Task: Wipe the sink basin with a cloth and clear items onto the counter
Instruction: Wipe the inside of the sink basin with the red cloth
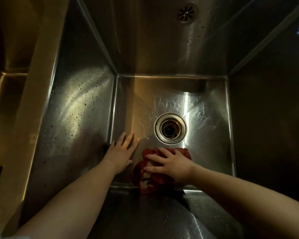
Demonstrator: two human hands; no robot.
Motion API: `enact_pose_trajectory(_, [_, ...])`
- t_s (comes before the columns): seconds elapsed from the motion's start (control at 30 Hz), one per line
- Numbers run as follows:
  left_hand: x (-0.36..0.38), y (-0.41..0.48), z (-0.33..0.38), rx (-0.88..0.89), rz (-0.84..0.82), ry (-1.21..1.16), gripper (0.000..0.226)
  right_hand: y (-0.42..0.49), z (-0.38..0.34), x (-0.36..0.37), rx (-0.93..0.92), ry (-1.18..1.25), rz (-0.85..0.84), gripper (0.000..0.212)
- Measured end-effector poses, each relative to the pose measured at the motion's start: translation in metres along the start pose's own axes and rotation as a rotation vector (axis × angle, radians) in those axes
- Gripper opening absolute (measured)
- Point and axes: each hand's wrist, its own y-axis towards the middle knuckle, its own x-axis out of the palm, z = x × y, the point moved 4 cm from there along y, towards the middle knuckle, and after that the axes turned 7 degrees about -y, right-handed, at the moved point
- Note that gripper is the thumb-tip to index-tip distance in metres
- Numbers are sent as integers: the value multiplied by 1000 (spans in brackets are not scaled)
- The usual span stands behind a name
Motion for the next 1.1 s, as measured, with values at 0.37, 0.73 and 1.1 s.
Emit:
enact_pose_trajectory(0.37, [-7,1,-3,2,-29,-18,72,17,-16,-12,214,549,163,85])
enact_pose_trajectory(0.73, [-10,1,-3,-28,-46,-95,64,-7,-25,5,101,319,80,71])
enact_pose_trajectory(1.1, [-5,3,-2,-40,-65,-111,72,-67,8,18,101,267,11,61])
